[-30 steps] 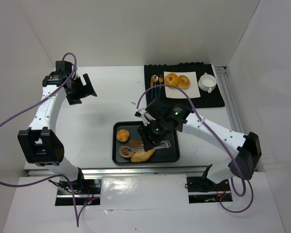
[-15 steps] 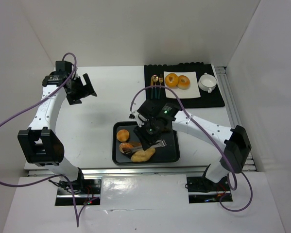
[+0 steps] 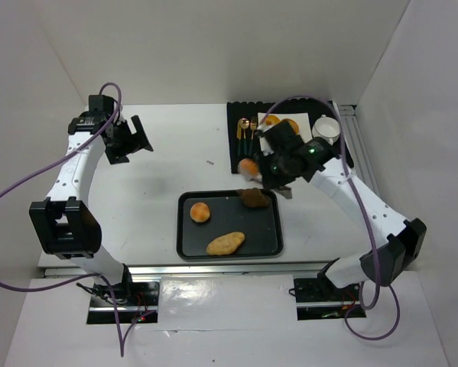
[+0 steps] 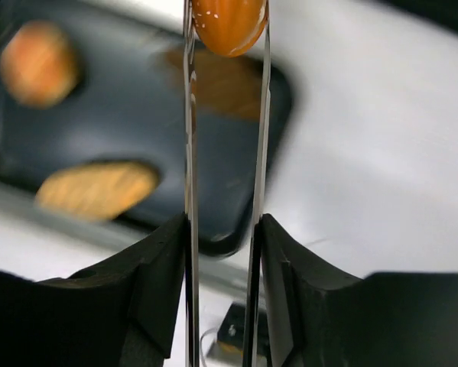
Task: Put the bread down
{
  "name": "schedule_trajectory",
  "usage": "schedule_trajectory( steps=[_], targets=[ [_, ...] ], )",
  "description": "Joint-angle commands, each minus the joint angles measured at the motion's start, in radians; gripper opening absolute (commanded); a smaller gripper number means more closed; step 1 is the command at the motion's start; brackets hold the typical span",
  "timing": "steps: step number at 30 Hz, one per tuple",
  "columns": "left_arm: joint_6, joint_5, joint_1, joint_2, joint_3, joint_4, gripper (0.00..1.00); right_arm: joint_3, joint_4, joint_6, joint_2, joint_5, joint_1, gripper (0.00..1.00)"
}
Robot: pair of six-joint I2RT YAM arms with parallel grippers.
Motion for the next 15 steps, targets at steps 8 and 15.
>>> schedule_trajectory(
  steps=[8, 15],
  targets=[
    [0.002, 0.026, -0.002, 0.055, 0.067, 0.016, 0.99, -0.042, 0.271, 0.163, 0.004, 0.336, -0.391, 0.48],
    [0.002, 0.035, -0.002, 0.104, 0.104, 0.016, 0.99, -0.011, 0.403, 0.116, 0.168, 0.336, -0.469, 0.49]
  ],
)
